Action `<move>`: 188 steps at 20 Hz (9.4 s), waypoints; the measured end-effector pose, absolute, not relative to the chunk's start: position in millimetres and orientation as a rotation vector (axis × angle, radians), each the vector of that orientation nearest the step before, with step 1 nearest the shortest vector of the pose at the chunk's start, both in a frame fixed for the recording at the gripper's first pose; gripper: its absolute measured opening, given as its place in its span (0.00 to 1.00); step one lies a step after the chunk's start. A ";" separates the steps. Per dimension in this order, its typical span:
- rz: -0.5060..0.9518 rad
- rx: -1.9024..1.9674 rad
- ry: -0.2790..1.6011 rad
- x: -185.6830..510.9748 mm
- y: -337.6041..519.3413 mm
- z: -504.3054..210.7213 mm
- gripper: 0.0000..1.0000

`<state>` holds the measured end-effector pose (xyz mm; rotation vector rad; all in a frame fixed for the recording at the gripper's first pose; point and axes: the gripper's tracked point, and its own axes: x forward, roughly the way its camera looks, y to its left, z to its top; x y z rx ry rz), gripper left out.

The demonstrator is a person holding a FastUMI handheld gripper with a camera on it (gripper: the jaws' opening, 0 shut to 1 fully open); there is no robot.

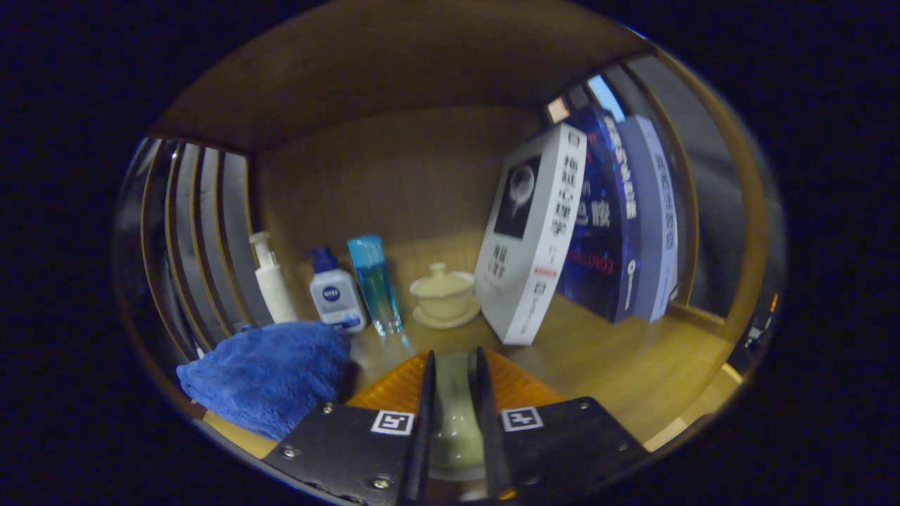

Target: Pull open the drawer, take out the items inside it, and place them on the countertop above the cabinet.

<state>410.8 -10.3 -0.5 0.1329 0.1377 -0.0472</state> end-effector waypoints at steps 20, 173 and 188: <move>-0.062 0.008 -0.015 253.2 -53.3 140.9 0.98; 0.048 -0.030 -0.013 -22.3 11.0 -4.4 0.97; 0.066 -0.045 -0.098 -59.5 2.7 34.5 0.97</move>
